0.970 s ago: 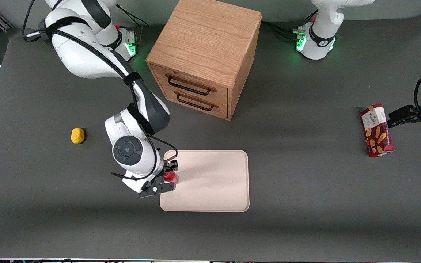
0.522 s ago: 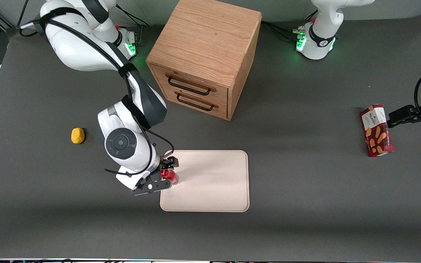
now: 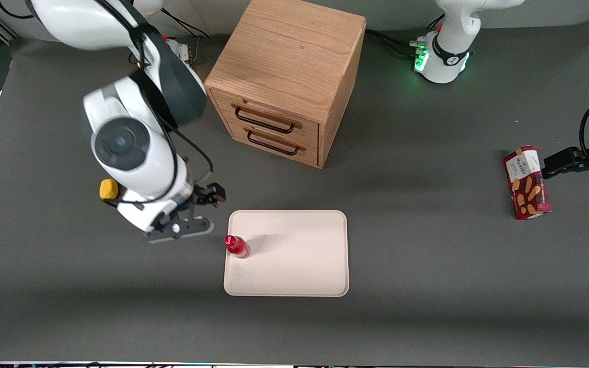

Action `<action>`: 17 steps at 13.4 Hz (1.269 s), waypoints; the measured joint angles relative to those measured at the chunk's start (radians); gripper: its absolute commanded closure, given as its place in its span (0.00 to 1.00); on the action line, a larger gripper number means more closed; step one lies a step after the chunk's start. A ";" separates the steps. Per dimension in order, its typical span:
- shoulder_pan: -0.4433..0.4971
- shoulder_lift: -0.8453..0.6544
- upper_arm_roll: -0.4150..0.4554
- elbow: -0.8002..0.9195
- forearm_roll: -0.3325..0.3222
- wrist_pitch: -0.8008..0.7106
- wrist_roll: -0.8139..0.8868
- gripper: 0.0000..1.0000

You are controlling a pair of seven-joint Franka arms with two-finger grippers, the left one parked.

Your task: Place coke bottle on tray

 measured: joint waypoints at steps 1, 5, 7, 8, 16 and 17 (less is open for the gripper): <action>-0.011 -0.036 0.000 -0.001 0.000 -0.043 0.000 0.00; -0.150 -0.225 0.018 -0.115 0.053 -0.113 -0.053 0.00; -0.251 -0.328 0.023 -0.208 0.082 -0.114 -0.153 0.00; -0.295 -0.375 0.023 -0.253 0.086 -0.114 -0.203 0.00; -0.300 -0.502 -0.273 -0.403 0.127 -0.110 -0.465 0.00; -0.295 -0.502 -0.286 -0.408 0.128 -0.108 -0.471 0.00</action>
